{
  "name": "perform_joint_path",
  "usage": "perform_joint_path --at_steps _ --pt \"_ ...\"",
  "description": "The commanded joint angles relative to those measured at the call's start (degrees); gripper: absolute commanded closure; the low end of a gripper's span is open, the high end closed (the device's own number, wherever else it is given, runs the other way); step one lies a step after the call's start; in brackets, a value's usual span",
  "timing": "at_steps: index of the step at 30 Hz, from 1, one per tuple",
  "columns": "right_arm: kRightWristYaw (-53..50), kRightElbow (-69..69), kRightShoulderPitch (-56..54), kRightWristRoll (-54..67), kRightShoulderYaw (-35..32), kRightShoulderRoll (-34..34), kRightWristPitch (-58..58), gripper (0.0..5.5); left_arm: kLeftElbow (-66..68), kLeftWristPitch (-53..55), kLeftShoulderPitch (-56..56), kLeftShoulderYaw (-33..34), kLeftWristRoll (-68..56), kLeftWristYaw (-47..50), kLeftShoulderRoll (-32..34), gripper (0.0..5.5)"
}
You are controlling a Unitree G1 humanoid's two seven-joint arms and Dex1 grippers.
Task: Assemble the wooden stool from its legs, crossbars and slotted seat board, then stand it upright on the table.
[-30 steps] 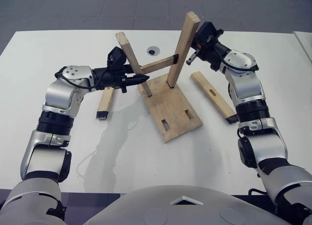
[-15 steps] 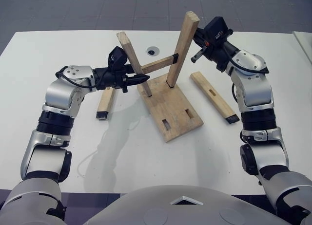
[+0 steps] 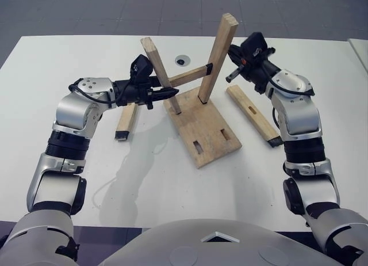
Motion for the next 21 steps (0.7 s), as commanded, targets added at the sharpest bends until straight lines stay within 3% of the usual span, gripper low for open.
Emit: perform_joint_path --at_steps 1,4,5,12,16,21 --pt "0.5 -6.0 6.3 1.5 -1.5 -2.0 3.6 5.50 0.0 3.9 1.9 0.3 1.8 1.5 -1.0 3.46" --pt "2.4 -10.0 11.4 2.3 -0.2 -3.6 6.7 5.50 -2.2 3.5 0.6 2.2 0.4 0.7 -1.4 3.46" --pt "3.1 -11.3 13.1 2.4 0.6 -4.1 7.6 5.50 -2.9 3.7 0.5 2.9 -0.1 0.5 -1.6 3.10" --pt "5.7 -14.8 19.3 1.4 5.0 -6.5 10.8 5.50 -4.6 2.8 1.4 6.3 0.3 -0.3 -1.1 2.11" --pt "6.1 -13.7 20.9 -0.9 7.0 -9.0 10.1 5.50 -8.3 3.5 6.2 9.1 1.2 -1.0 3.5 1.58" --pt "8.7 -14.2 24.1 -1.2 9.3 -11.5 10.2 5.50 -8.5 4.7 7.2 18.7 -2.0 0.7 6.9 0.72"
